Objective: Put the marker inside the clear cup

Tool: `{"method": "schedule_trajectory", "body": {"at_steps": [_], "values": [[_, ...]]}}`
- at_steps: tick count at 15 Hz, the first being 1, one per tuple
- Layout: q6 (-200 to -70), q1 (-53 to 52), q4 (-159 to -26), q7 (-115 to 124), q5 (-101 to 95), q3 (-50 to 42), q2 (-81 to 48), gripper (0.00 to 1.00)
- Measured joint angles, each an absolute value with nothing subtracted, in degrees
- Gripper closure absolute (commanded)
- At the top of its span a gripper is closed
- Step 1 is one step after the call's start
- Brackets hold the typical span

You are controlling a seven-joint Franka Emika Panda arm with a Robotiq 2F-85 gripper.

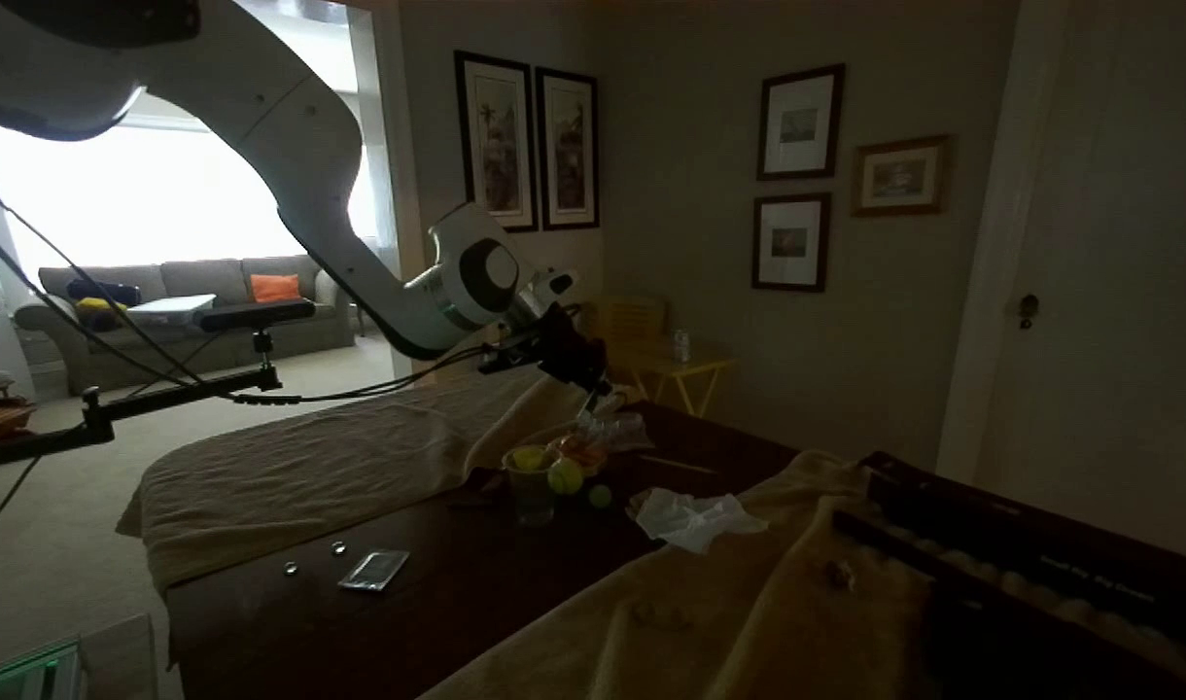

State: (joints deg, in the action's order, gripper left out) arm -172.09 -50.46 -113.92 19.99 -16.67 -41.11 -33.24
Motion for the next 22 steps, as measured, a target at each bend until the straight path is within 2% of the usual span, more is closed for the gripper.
{"method": "schedule_trajectory", "body": {"at_steps": [1,2,4,5,10,15,22], "values": [[-172.2,-51.8,-113.9,20.5,-16.7,-42.0,-33.5,0.95],[-172.4,-52.3,-113.9,20.6,-16.6,-41.8,-33.6,0.81],[-172.4,-52.4,-113.9,20.6,-16.6,-41.5,-33.7,0.81],[-172.4,-52.2,-113.9,20.6,-16.6,-41.5,-33.7,0.95],[-171.7,-54.5,-113.9,21.2,-16.6,-44.6,-34.8,0.95],[-168.7,-66.0,-113.9,26.5,-16.6,-54.3,-39.0,0.95],[-158.5,-78.5,-114.3,34.3,-16.5,-60.7,-43.8,0.95]]}}
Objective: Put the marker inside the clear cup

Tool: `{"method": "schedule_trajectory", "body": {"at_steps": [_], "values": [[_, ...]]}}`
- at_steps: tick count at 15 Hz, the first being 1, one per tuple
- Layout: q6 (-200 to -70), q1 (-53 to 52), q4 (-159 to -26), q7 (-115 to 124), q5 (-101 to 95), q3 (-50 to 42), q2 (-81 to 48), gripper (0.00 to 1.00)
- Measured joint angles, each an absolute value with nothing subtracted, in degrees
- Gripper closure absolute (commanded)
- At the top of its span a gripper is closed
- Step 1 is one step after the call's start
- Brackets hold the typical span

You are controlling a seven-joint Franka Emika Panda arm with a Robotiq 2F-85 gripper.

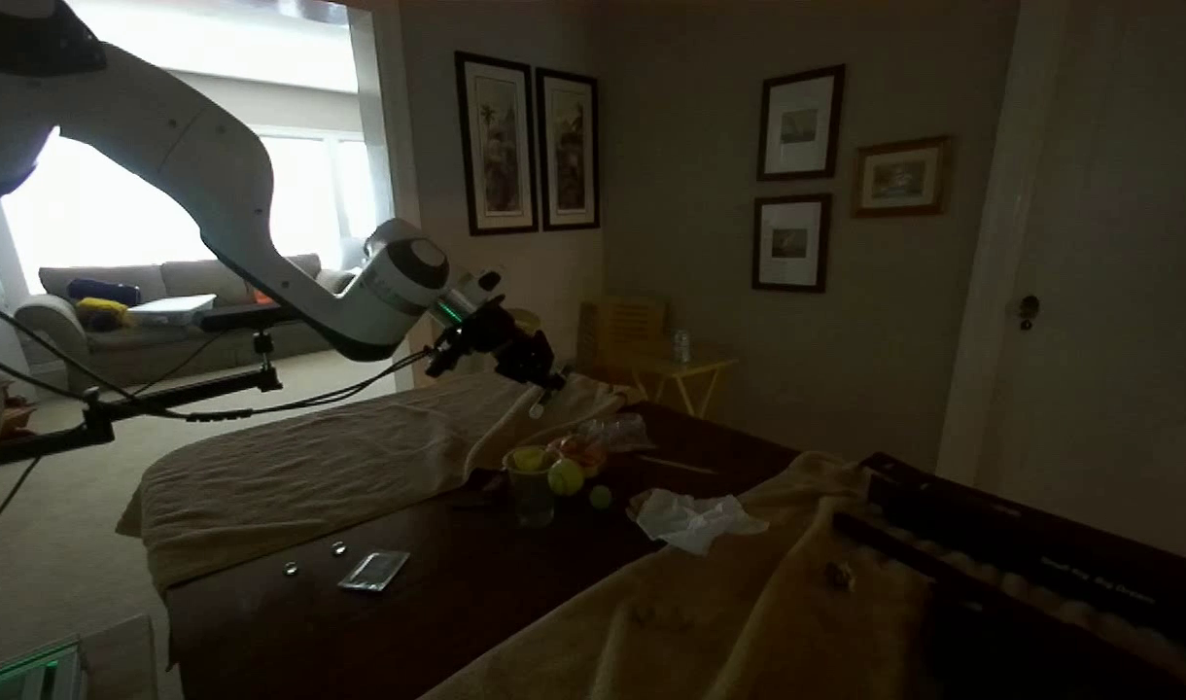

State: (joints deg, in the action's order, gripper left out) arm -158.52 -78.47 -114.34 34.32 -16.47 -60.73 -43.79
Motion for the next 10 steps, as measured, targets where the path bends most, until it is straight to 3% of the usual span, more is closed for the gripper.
{"method": "schedule_trajectory", "body": {"at_steps": [10], "values": [[-151.8,-81.4,-117.1,39.2,-17.7,-62.2,-46.7,0.95]]}}
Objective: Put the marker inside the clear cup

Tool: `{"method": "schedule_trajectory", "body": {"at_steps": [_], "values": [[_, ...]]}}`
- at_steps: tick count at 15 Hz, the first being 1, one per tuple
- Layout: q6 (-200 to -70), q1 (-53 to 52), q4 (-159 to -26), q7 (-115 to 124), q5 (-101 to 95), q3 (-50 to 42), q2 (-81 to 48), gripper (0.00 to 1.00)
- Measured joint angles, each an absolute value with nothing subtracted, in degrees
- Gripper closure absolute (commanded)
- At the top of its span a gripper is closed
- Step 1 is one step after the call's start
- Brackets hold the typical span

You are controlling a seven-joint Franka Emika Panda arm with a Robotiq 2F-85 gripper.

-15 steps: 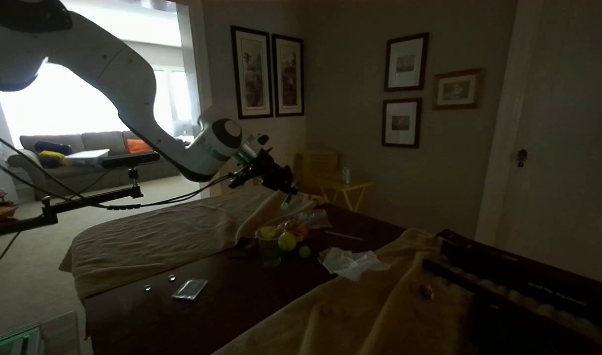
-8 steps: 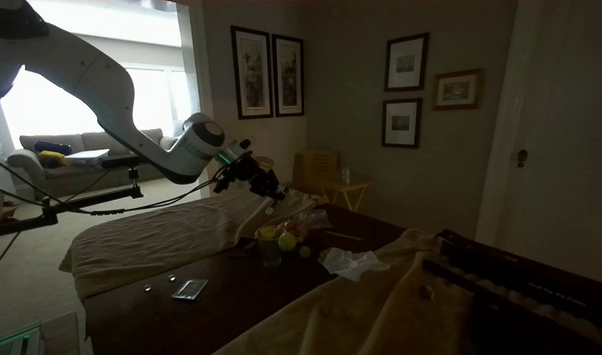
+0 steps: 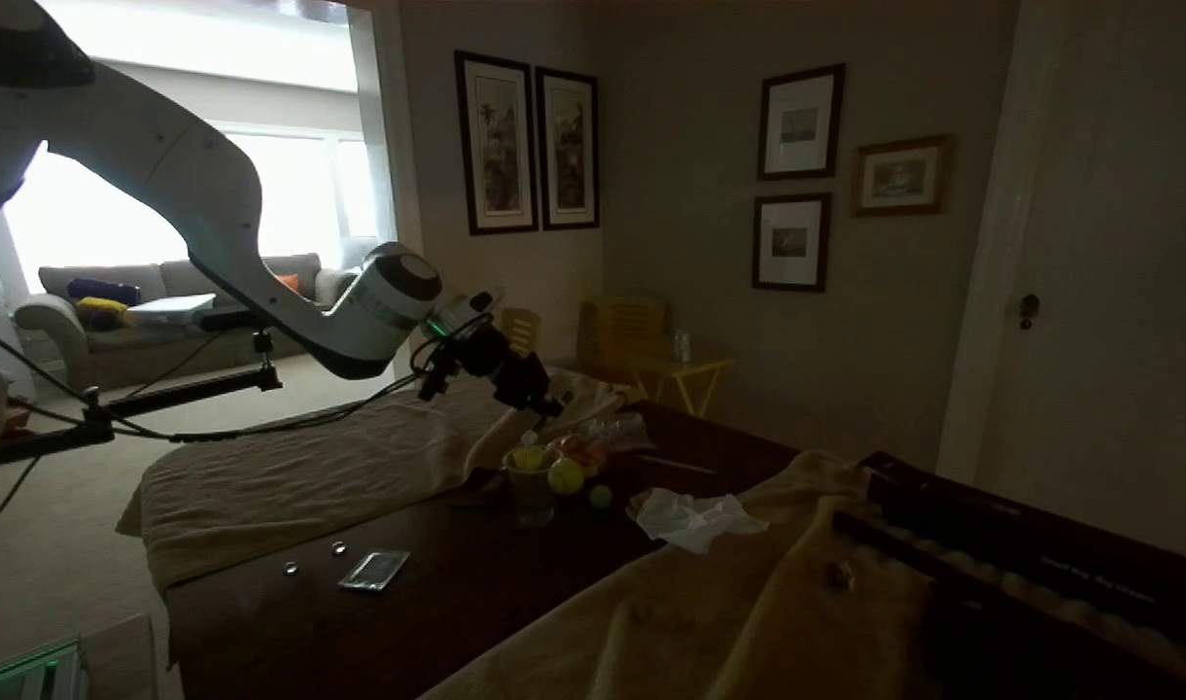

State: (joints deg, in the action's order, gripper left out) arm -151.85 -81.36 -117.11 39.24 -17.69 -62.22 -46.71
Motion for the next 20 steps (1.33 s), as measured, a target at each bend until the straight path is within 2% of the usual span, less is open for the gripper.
{"method": "schedule_trajectory", "body": {"at_steps": [7,11,19,20], "values": [[-154.0,-82.0,-116.3,39.4,-19.2,-63.3,-52.4,0.95],[-160.9,-84.2,-116.0,44.4,-18.8,-66.4,-56.2,0.95],[-164.6,-88.0,-116.1,49.6,-10.3,-69.7,-61.9,0.95],[-164.6,-88.2,-116.1,49.7,-9.5,-69.8,-62.2,0.84]]}}
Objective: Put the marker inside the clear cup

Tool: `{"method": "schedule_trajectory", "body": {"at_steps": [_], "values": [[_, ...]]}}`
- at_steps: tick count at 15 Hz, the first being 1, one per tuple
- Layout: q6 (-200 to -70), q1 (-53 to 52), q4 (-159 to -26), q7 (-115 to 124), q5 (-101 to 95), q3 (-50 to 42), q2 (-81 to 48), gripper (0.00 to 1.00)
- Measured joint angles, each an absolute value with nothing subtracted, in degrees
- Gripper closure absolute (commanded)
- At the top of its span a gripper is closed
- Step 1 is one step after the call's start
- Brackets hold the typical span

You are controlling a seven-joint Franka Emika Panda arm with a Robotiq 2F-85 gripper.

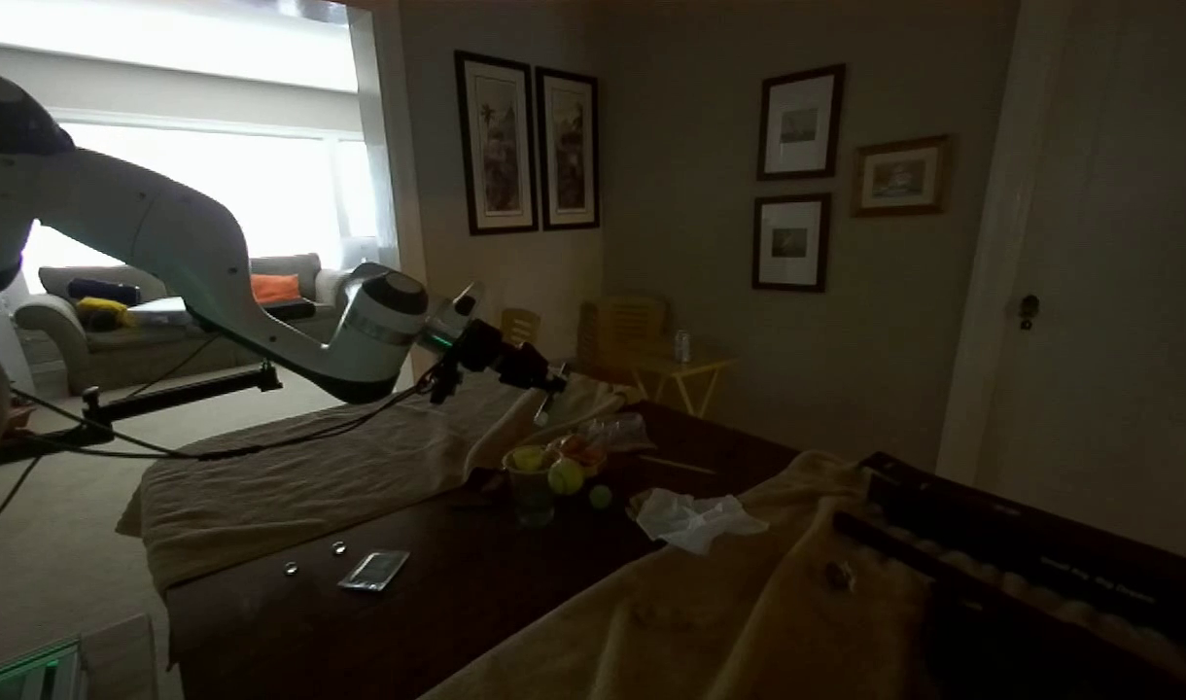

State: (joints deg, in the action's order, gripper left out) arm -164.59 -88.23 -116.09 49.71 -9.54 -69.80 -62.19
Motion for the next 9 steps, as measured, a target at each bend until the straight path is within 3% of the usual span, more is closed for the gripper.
{"method": "schedule_trajectory", "body": {"at_steps": [1,4,9], "values": [[-164.6,-88.5,-116.1,49.8,-8.9,-69.9,-62.5,0.56],[-164.6,-88.8,-116.1,49.8,-7.7,-69.9,-62.8,0.42],[-164.6,-88.9,-116.2,49.8,-6.7,-69.9,-62.8,0.05]]}}
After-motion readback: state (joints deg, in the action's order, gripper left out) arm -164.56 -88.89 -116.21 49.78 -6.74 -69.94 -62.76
